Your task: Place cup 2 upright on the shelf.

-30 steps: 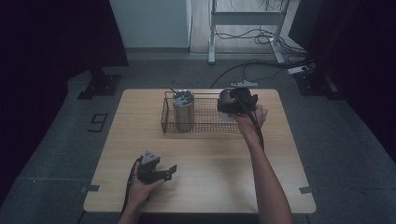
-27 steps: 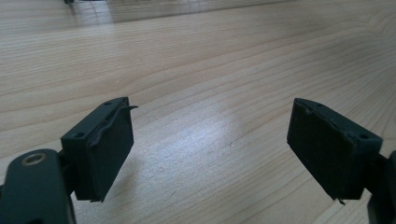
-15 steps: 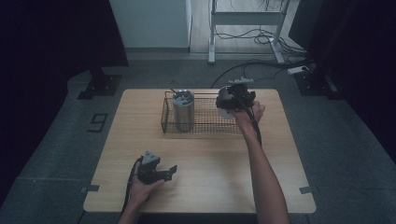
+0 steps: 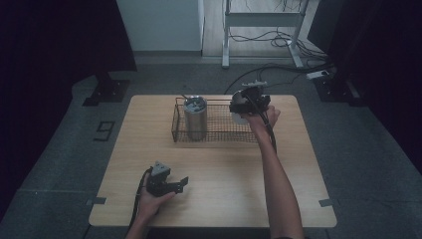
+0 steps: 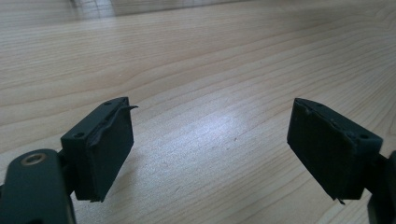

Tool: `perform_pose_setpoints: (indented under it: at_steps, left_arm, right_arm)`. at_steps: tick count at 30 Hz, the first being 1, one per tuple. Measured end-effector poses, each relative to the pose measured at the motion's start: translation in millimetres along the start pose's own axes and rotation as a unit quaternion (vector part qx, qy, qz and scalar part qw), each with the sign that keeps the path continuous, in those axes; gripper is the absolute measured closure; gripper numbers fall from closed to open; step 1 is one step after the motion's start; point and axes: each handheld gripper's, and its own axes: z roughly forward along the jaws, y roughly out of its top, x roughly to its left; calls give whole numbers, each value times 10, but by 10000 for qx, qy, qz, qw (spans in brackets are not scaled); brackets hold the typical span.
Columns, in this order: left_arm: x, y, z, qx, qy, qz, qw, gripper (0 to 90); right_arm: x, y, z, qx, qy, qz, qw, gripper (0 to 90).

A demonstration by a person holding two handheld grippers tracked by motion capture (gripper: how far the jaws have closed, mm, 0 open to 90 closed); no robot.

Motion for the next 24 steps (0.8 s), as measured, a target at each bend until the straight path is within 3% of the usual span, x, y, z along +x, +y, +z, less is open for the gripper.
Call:
perform_pose_setpoints:
  at_steps: [24]
  left_arm:
    - [25, -12, 6, 50, 36, 6, 10000, 146]
  right_arm:
    - [-68, -65, 368, 175, -13, 43, 9998, 58]
